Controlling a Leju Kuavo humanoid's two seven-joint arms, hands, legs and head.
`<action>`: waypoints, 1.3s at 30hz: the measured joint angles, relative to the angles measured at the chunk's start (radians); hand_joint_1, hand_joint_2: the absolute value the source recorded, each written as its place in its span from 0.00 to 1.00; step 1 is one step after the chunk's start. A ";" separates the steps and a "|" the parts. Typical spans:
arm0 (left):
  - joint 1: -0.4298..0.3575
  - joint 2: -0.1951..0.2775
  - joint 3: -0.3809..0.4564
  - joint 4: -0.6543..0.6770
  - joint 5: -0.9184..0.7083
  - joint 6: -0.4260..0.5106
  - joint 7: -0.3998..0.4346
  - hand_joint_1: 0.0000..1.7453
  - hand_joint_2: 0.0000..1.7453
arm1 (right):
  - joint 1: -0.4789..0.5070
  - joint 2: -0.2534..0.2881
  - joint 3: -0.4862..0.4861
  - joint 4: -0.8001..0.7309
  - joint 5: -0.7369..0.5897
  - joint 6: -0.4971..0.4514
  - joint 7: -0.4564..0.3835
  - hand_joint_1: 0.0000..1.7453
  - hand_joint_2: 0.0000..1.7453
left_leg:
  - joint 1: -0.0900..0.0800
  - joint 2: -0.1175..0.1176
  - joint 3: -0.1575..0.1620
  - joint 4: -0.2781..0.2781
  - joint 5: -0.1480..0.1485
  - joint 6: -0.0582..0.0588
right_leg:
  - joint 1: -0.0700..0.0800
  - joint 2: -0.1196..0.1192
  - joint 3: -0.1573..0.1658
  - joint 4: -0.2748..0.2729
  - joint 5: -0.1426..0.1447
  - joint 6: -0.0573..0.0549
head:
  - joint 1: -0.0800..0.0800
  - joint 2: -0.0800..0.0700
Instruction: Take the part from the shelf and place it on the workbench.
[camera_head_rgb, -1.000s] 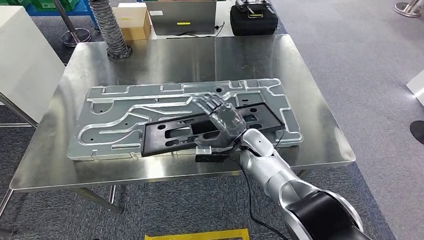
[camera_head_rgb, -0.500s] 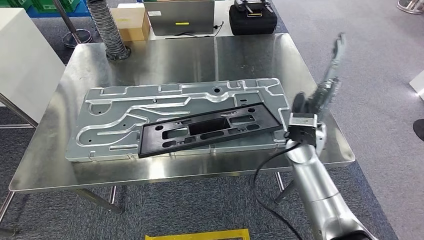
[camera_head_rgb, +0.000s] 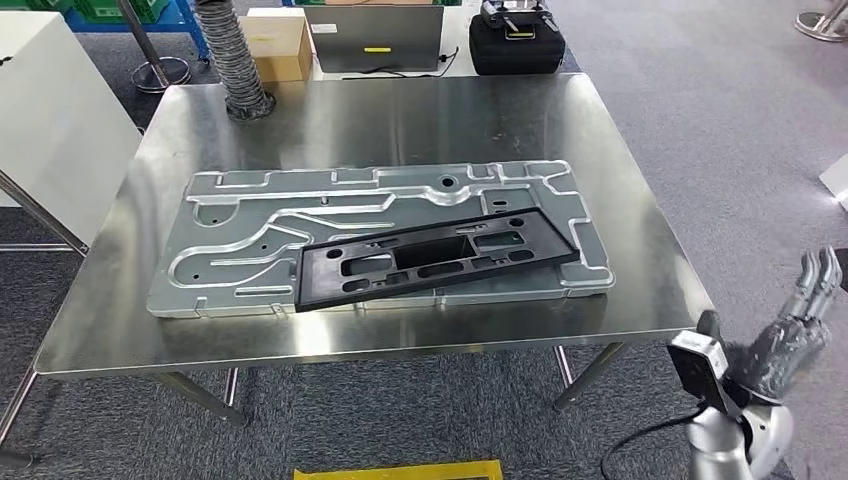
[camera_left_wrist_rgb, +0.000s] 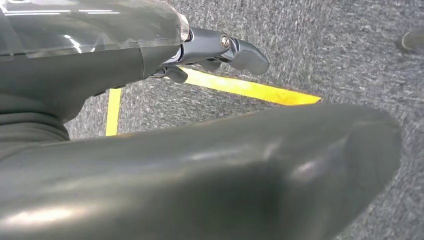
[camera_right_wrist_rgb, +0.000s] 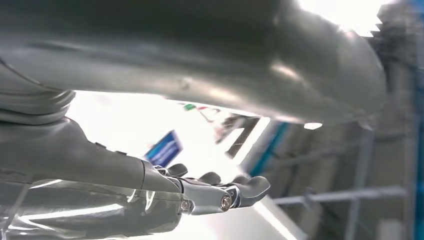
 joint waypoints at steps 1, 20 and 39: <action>0.000 -0.002 0.001 0.000 -0.002 -0.002 -0.001 0.00 0.00 | 0.019 0.003 -0.021 0.006 0.008 0.000 0.000 0.00 0.00 | 0.002 0.001 -0.002 -0.005 0.006 0.006 | -0.001 0.003 -0.004 0.010 -0.014 0.004 | 0.000 0.000; -0.003 -0.037 0.041 0.000 -0.018 -0.004 0.008 0.00 0.00 | 0.078 0.065 -0.298 0.520 0.234 0.000 0.000 0.00 0.00 | 0.000 0.010 -0.150 0.253 -0.127 -0.044 | -0.007 0.005 0.034 -0.047 0.008 -0.035 | 0.000 0.000; -0.011 -0.054 0.056 0.000 -0.050 -0.001 0.020 0.00 0.00 | 0.016 0.062 -0.614 1.135 0.474 0.005 0.164 0.00 0.00 | -0.006 0.019 -0.011 -0.019 0.022 0.009 | -0.012 0.008 -0.003 0.177 -0.062 0.026 | 0.000 0.000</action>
